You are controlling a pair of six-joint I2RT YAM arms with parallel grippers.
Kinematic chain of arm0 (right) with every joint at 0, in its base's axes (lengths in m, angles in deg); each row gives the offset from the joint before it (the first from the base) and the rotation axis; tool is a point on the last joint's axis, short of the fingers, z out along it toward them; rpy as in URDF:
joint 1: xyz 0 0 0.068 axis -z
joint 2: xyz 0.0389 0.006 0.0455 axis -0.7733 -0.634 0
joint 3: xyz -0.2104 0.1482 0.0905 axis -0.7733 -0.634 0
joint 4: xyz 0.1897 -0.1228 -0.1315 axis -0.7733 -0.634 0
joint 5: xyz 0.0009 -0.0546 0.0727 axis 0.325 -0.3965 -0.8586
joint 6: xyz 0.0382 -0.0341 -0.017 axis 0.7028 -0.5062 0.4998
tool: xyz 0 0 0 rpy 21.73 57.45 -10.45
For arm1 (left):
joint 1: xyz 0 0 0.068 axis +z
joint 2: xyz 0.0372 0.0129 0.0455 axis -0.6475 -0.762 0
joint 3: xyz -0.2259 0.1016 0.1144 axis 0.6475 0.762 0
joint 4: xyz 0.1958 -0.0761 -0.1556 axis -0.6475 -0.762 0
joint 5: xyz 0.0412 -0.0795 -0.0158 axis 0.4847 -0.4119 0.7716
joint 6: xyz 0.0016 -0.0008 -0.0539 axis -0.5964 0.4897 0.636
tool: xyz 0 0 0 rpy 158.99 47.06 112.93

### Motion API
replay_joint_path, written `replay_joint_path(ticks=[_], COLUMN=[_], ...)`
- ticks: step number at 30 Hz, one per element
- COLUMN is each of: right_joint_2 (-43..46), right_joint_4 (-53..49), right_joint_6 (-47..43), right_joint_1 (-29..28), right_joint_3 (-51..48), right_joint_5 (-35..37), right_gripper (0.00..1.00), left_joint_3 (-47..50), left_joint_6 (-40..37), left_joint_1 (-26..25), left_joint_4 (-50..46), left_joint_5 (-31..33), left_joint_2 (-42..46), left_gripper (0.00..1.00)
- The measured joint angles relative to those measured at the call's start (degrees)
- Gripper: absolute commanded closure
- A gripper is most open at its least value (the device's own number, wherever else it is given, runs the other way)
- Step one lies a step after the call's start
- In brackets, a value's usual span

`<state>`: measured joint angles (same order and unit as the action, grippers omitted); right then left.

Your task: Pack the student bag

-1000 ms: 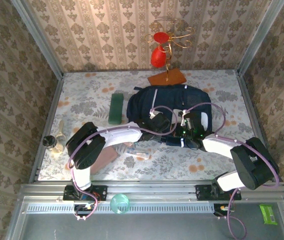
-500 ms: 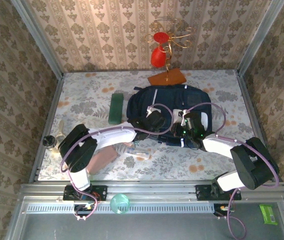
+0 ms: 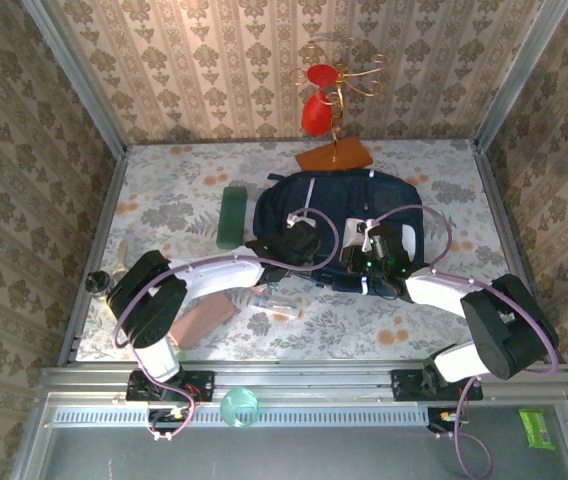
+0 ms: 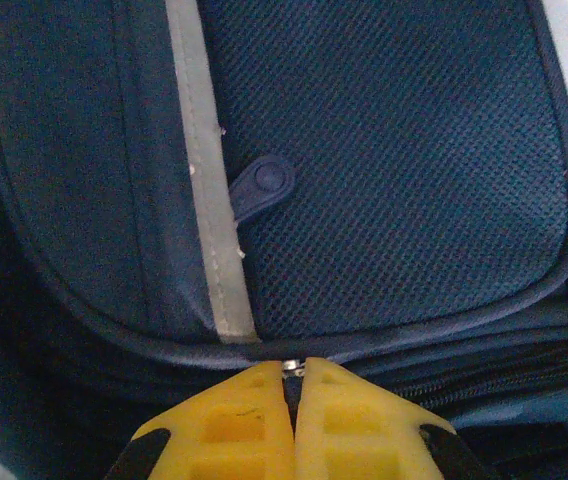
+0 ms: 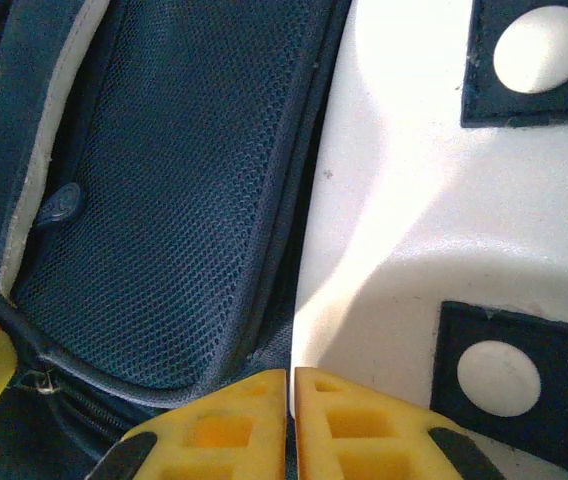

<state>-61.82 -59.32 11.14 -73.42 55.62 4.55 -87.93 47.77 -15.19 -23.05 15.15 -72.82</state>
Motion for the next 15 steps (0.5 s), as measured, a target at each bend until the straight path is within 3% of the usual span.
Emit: replay_joint_path(ticks=[4, 15], right_joint_2=[1.33, 7.02], right_joint_4=[-0.74, -6.64], right_joint_6=[-1.64, -9.40], right_joint_1=[-0.09, -5.16], right_joint_3=[0.07, 1.09], right_joint_5=[-1.14, -0.37], right_gripper=[0.69, 0.56], left_joint_3=[2.03, 3.58], left_joint_6=[-0.94, -6.49], left_joint_1=[0.11, 0.26], left_joint_4=[1.68, 4.48], left_joint_5=[0.39, 0.17], left_joint_2=[1.84, 6.67], left_gripper=[1.00, 1.00])
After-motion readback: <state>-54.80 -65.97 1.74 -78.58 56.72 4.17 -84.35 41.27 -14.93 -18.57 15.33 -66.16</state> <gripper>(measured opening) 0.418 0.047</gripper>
